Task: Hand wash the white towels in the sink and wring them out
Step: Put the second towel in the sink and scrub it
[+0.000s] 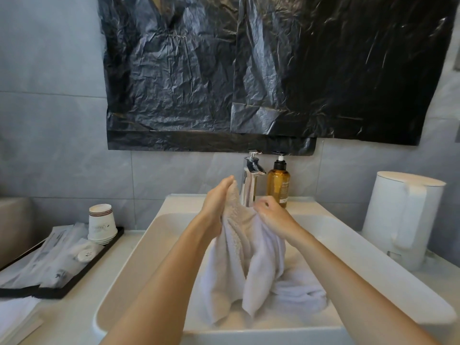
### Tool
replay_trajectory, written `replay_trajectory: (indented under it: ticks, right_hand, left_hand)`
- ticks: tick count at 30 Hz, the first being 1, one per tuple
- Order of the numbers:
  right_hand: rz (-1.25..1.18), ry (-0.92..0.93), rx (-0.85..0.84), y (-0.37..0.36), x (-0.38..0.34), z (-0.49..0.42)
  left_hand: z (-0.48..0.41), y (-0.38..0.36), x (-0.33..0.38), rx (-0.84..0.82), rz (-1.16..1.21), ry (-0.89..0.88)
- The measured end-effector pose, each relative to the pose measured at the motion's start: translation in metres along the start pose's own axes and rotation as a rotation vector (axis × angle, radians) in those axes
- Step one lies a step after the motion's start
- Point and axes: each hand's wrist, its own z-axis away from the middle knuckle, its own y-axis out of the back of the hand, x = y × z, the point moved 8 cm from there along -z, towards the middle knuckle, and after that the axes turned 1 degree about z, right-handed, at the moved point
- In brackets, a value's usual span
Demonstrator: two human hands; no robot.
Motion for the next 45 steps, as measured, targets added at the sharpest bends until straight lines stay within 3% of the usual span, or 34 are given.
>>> replay_trajectory:
  ticks: [4,6,8,10,12,14,16,19,24,29,33,37,42,45]
  right_hand:
    - [0.009,-0.132,-0.279,-0.018,0.004,0.009]
    - [0.107,-0.057,-0.357,-0.018,0.001,0.013]
    - [0.065,0.022,-0.286,-0.007,-0.007,0.012]
    - [-0.114,0.024,-0.093,0.012,-0.006,0.003]
    - [-0.298,0.084,0.076,0.028,-0.014,0.001]
    - [-0.401,0.135,0.128,0.026,-0.023,0.001]
    - [-0.424,0.204,0.143,0.012,-0.039,0.010]
    - [-0.274,0.323,0.189,-0.018,-0.056,0.023]
    - [-0.299,0.104,0.422,0.006,-0.033,0.009]
    - [-0.266,0.236,0.324,-0.014,-0.048,0.027]
    - [-0.282,0.119,0.410,0.005,-0.041,0.006]
    - [-0.237,0.315,0.320,-0.017,-0.054,0.035]
    - [-0.235,0.116,0.400,0.001,-0.042,0.009]
    - [-0.187,0.279,0.389,-0.006,-0.047,0.028]
  left_hand:
    - [0.000,-0.005,0.003,-0.086,0.001,0.018]
    - [-0.001,0.000,0.007,-0.060,0.041,-0.001]
    - [-0.006,0.011,0.010,0.025,0.095,-0.034]
    - [-0.009,0.028,0.008,0.211,0.098,-0.058]
    - [-0.007,0.044,0.008,0.377,-0.023,-0.094]
    - [-0.004,0.045,0.009,0.424,-0.102,-0.133]
    - [-0.001,0.032,0.007,0.377,-0.105,-0.132]
    - [0.003,0.006,0.003,0.246,-0.182,-0.153]
    - [0.013,-0.019,-0.008,0.146,-0.177,-0.171]
    - [0.010,-0.007,-0.006,0.214,-0.145,-0.127]
    - [0.016,-0.016,-0.011,0.136,-0.151,-0.101]
    - [0.011,-0.005,0.001,0.234,-0.148,-0.122]
    - [0.018,-0.015,-0.011,0.125,-0.106,-0.033]
    - [0.013,-0.011,-0.008,0.176,-0.150,-0.075]
